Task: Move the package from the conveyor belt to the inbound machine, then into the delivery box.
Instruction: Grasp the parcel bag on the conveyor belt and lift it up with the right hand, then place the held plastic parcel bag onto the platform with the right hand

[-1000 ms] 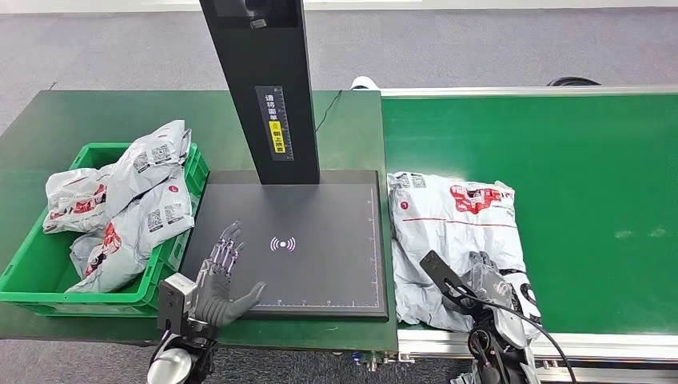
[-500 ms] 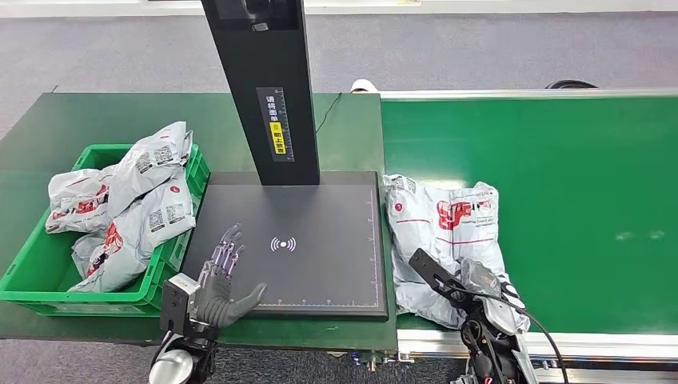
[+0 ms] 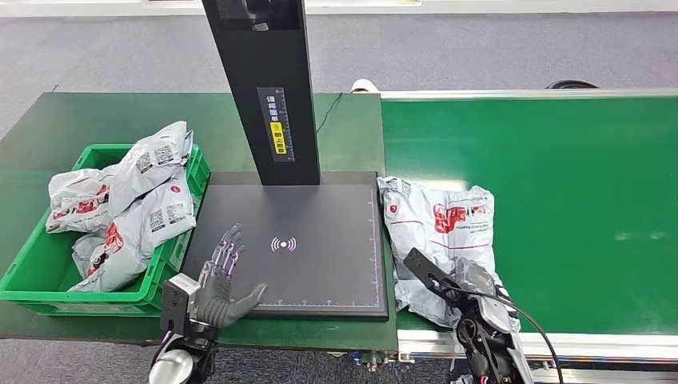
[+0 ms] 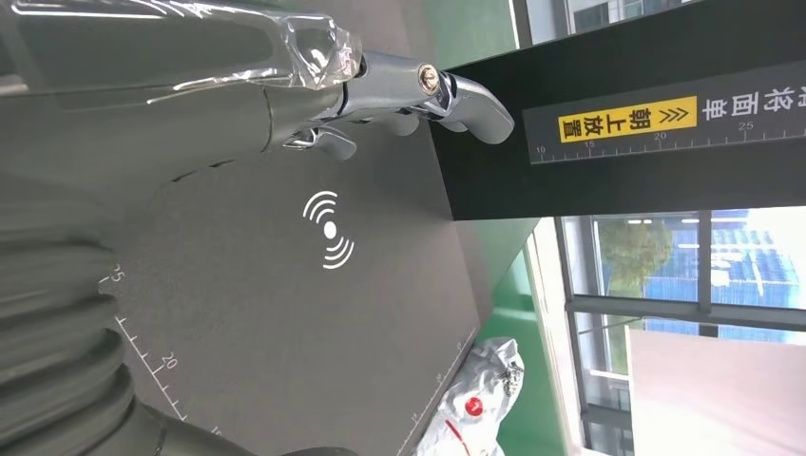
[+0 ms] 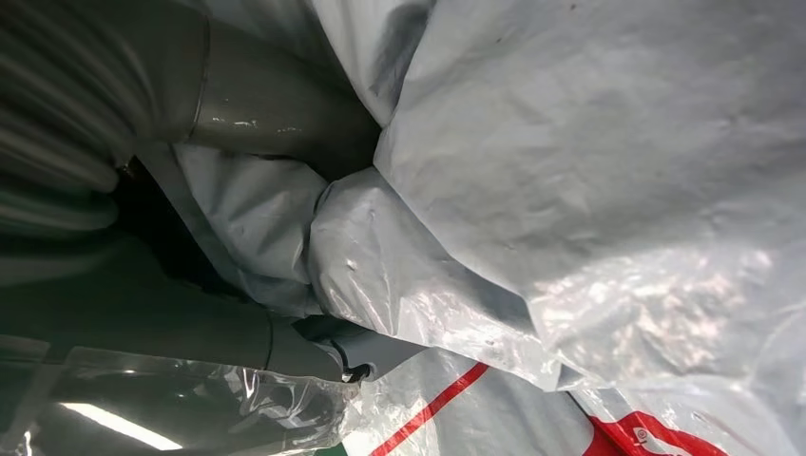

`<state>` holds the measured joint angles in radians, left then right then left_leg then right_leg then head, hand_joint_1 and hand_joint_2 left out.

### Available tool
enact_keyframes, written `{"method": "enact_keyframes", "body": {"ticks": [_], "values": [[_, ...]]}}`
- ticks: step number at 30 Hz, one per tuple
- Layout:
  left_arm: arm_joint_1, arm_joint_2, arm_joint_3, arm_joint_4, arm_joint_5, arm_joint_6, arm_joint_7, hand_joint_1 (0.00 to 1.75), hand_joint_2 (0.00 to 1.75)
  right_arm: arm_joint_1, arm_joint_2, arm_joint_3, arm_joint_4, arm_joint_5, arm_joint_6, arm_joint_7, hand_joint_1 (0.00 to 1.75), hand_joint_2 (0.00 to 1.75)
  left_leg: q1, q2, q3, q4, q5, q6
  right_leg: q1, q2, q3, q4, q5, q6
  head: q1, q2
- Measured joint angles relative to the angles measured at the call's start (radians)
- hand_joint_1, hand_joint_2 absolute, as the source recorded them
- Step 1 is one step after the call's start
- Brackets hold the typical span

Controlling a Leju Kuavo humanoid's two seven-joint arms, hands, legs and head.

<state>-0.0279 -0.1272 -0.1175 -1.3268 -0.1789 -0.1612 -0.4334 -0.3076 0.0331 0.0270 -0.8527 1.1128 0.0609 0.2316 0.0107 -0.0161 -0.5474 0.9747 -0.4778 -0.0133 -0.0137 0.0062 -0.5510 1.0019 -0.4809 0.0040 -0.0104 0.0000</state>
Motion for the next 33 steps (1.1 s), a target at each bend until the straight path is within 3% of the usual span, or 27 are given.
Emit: {"method": "enact_keyframes", "body": {"ticks": [20, 22, 24, 26, 28, 30, 33], "values": [[0.001, 0.0, 0.0, 0.0, 0.007, 0.002, -0.01, 0.0, 1.75, 0.002, 0.011, 0.008, 0.002, -0.017, -0.013, -0.017, 1.75, 1.75, 0.0, 0.0, 0.0, 0.0, 0.0, 0.0, 0.0, 0.0, 0.001, 0.0, 0.0, 0.0, 0.0, 0.0], [0.007, 0.0, 0.001, -0.004, 0.041, 0.004, -0.047, 0.0, 1.75, 0.026, 0.034, -0.018, -0.043, -0.124, -0.097, -0.112, 1.75, 1.75, 0.0, 0.0, -0.001, 0.0, 0.0, 0.0, 0.0, 0.0, 0.0, 0.0, 0.0, 0.0, 0.001, 0.0], [0.02, 0.003, 0.004, -0.017, 0.086, 0.0, -0.083, 0.0, 1.75, 0.074, 0.063, -0.059, -0.154, -0.387, -0.235, -0.34, 1.75, 1.75, 0.0, -0.001, -0.005, 0.0, 0.0, 0.0, 0.0, 0.0, -0.003, 0.0, 0.001, 0.0, 0.001, 0.0], [0.032, 0.006, 0.007, -0.033, 0.11, -0.005, -0.092, 0.0, 1.75, 0.109, 0.077, -0.078, -0.284, -0.748, -0.348, -0.627, 1.75, 1.75, 0.0, -0.001, -0.007, 0.0, 0.001, 0.0, 0.0, 0.0, -0.006, 0.0, 0.001, 0.0, 0.001, 0.0], [0.04, 0.009, 0.01, -0.044, 0.12, -0.007, -0.092, 0.0, 1.75, 0.125, 0.084, -0.084, -0.385, -1.033, -0.414, -0.811, 1.75, 1.75, 0.0, 0.0, -0.007, 0.0, 0.0, 0.0, 0.0, 0.0, -0.007, 0.0, 0.001, 0.0, 0.001, 0.0], [0.042, 0.01, 0.012, -0.049, 0.125, -0.011, -0.092, 0.0, 1.75, 0.145, 0.092, -0.09, -0.465, -1.141, -0.462, -0.879, 1.75, 1.75, 0.0, 0.0, -0.007, 0.0, 0.0, 0.0, 0.0, 0.001, -0.007, 0.0, 0.001, 0.0, 0.001, 0.0], [0.038, 0.011, 0.012, -0.05, 0.129, -0.015, -0.092, 0.0, 1.75, 0.18, 0.107, -0.097, -0.572, -1.125, -0.53, -0.921, 1.75, 1.75, 0.0, 0.001, -0.008, 0.0, -0.001, 0.0, 0.0, 0.001, -0.008, 0.0, 0.001, 0.0, 0.001, 0.0]]}}
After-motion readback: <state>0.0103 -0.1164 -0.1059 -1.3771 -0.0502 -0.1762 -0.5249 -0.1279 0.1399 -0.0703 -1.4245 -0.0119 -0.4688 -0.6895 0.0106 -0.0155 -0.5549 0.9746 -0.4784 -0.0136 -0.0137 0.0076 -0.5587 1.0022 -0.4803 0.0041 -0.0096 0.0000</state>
